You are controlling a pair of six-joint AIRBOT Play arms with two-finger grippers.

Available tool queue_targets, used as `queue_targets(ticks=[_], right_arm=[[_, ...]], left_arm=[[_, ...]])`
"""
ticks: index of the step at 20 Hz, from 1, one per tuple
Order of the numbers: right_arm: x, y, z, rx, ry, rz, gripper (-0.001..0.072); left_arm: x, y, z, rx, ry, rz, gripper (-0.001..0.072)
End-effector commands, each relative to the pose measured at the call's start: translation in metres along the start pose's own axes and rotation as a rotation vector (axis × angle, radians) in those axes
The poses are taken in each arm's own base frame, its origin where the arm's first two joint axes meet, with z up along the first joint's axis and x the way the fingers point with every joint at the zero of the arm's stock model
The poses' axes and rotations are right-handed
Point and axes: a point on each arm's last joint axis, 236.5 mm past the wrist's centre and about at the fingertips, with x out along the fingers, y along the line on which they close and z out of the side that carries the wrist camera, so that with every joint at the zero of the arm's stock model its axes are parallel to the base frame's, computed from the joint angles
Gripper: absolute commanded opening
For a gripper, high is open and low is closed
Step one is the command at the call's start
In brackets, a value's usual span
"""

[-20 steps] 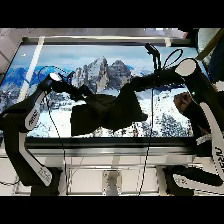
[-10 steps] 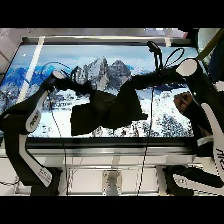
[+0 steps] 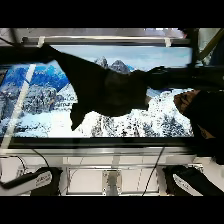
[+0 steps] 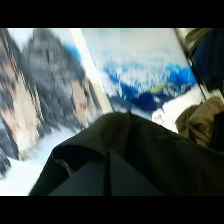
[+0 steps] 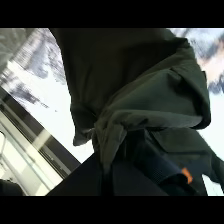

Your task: Fold the clothes and pants, and hang the long-sleeved shirts on hangers.

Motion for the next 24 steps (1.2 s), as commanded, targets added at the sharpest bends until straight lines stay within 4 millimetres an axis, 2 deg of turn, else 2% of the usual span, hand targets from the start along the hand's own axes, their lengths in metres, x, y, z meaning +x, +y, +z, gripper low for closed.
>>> queue_targets(ticks=[1,4,5,6,7,8,10,11,13,15,17,18,20,21,22,24], right_arm=[[-0.061,0.057,0.012,-0.051,-0.14,0.055,0.0035],[-0.115,0.098,0.035,-0.139,-0.279,0.063,0.0035],[-0.131,0.109,0.046,-0.152,-0.323,0.062,0.0035],[-0.139,0.111,0.056,-0.148,-0.352,0.05,0.0035],[-0.141,0.108,0.062,-0.144,-0.358,0.028,0.0034],[-0.136,0.099,0.063,-0.137,-0.342,0.003,0.0034],[-0.107,0.068,0.063,-0.092,-0.267,-0.045,0.0033],[-0.084,0.048,0.06,-0.058,-0.205,-0.063,0.0033],[-0.028,0.005,0.048,0.023,-0.062,-0.078,0.0033],[0.034,-0.044,0.028,0.118,0.075,-0.092,0.0033],[0.097,-0.097,0.004,0.192,0.178,-0.113,0.0033],[0.127,-0.123,-0.009,0.223,0.212,-0.127,0.0033],[0.185,-0.18,-0.033,0.292,0.218,-0.176,0.0033],[0.212,-0.211,-0.039,0.323,0.181,-0.214,0.0034],[0.234,-0.243,-0.041,0.342,0.115,-0.261,0.0034],[0.26,-0.296,-0.031,0.365,-0.051,-0.352,0.0034]], left_arm=[[-0.105,-0.062,0.036,0.218,-0.232,0.113,0.001],[-0.188,-0.067,0.058,0.371,-0.425,0.403,0.0009],[-0.206,-0.07,0.059,0.389,-0.46,0.459,0.0009],[-0.214,-0.076,0.058,0.399,-0.478,0.471,0.0008],[-0.213,-0.083,0.056,0.401,-0.481,0.449,0.0009],[-0.209,-0.091,0.057,0.396,-0.487,0.406,0.0009],[-0.194,-0.086,0.065,0.362,-0.489,0.344,0.0009],[-0.181,-0.075,0.066,0.334,-0.461,0.323,0.0008],[-0.135,-0.043,0.059,0.27,-0.342,0.268,0.0009],[-0.073,-0.011,0.04,0.265,-0.187,0.218,0.0008],[-0.003,0.036,0.01,0.237,-0.023,0.228,0.0009],[0.033,0.066,-0.008,0.212,0.052,0.25,0.0009],[0.098,0.119,-0.046,0.146,0.154,0.271,0.0009],[0.125,0.143,-0.061,0.117,0.173,0.284,0.0009],[0.149,0.169,-0.073,0.093,0.172,0.308,0.0009],[0.185,0.208,-0.085,0.076,0.124,0.365,0.0009]])
